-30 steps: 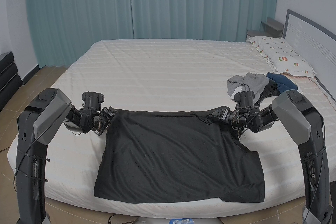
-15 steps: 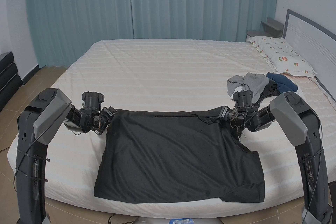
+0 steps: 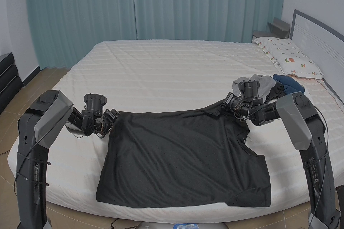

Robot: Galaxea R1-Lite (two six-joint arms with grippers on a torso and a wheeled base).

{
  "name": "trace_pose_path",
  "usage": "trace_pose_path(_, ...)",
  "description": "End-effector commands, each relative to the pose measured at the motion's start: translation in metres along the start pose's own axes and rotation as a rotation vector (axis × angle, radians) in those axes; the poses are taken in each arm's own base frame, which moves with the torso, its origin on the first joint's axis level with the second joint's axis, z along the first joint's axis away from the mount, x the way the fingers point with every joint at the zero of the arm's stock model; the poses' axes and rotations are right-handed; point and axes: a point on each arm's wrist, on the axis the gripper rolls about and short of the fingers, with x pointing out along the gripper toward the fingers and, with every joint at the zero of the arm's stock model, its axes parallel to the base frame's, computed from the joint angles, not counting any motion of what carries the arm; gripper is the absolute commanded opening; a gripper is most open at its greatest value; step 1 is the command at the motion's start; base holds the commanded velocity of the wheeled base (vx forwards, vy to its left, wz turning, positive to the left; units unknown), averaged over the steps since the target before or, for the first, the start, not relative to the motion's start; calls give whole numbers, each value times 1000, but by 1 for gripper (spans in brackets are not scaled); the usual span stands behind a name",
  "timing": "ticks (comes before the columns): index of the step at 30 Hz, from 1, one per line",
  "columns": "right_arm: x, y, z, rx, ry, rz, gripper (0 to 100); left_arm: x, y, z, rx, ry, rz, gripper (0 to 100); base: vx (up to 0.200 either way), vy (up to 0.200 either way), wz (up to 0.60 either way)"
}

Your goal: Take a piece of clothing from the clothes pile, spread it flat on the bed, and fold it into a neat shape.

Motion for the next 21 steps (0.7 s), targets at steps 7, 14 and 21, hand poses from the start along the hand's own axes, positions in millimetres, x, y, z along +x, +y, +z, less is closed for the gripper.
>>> trace_pose_path(7, 23, -7, -10, 14, -131, 10, 0, 1, 0, 0, 0, 0, 1, 100, 0, 0, 0)
trace_pose_path(14, 28, -23, -11, 17, -132, -16, 100, 1, 0, 0, 0, 0, 1, 100, 0, 0, 0)
trace_pose_path(21, 28, -37, -11, 3, -91, -123, 100, 0, 0, 0, 0, -1, 0, 100, 0, 0, 0)
